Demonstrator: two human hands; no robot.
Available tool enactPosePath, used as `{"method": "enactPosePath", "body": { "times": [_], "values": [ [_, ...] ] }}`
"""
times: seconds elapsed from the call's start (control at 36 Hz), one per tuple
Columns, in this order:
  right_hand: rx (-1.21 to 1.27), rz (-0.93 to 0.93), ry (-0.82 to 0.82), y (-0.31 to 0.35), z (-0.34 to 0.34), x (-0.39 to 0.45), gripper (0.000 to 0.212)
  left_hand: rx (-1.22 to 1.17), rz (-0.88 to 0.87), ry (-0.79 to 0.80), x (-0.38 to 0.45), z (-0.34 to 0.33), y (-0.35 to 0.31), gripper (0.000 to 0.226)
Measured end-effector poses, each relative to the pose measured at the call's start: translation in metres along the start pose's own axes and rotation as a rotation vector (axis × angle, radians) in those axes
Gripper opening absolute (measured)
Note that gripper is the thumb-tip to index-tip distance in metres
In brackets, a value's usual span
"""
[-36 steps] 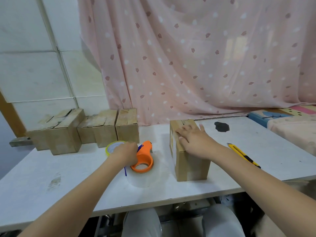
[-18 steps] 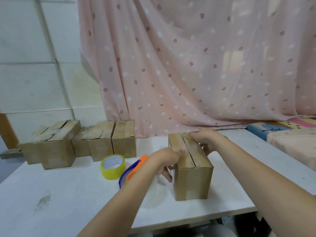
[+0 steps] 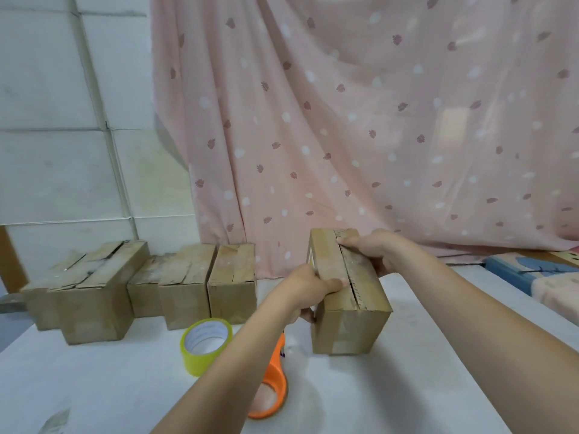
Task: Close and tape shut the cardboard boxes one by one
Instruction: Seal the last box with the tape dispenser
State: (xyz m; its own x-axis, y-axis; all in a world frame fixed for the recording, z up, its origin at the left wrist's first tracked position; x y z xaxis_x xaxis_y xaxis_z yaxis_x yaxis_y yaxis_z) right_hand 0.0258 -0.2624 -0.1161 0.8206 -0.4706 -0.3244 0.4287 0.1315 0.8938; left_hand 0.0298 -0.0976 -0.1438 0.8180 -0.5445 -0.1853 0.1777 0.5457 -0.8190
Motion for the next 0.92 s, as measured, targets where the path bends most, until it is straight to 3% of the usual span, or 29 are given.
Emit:
{"method": "enactPosePath", "body": {
  "times": [0.19,0.36,0.44,0.5,0.61,0.72,0.83,0.92],
  "values": [
    [0.052,0.151,-0.076,0.044,-0.023,0.034,0.050,-0.041,-0.047,-0.164,0.033,0.043,0.008,0.017],
    [-0.033,0.120,0.004,0.070,-0.061,0.065,0.036,-0.100,-0.043,-0.352,0.049,0.079,0.022,0.022],
    [-0.207,0.073,0.067,0.073,-0.083,0.086,0.066,-0.083,-0.040,-0.349,0.054,0.089,0.024,0.018],
    [-0.282,0.031,0.098,0.071,-0.094,0.096,0.071,-0.056,-0.029,-0.338,0.054,0.096,0.024,0.021],
    [-0.281,-0.014,0.116,0.069,-0.104,0.105,0.063,0.142,-0.019,-0.374,0.058,0.111,0.024,0.031],
    [-0.209,-0.042,0.180,0.062,-0.121,0.105,0.032,0.534,0.049,-0.412,0.067,0.114,0.030,0.049],
    [-0.358,0.015,0.147,0.060,-0.135,0.110,0.035,0.697,0.078,-0.405,0.071,0.110,0.037,0.043],
    [-0.448,0.073,0.096,0.064,-0.137,0.111,0.018,0.833,0.070,-0.424,0.071,0.114,0.042,0.045]
  ]
}}
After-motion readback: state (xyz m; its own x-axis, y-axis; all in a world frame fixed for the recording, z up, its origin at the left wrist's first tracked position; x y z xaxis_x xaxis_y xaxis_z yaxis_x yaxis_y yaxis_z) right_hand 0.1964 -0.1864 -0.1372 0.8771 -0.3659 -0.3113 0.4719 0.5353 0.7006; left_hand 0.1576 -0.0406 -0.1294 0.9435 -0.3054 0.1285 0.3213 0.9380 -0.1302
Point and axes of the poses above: each hand's wrist, its own x-axis towards the middle knuckle, its own z-axis out of the back of the hand, y = z × x, the point moved 10 cm from there along x, towards the middle knuckle, and after that the axes turned 10 degrees about x, right-handed, at the moved point
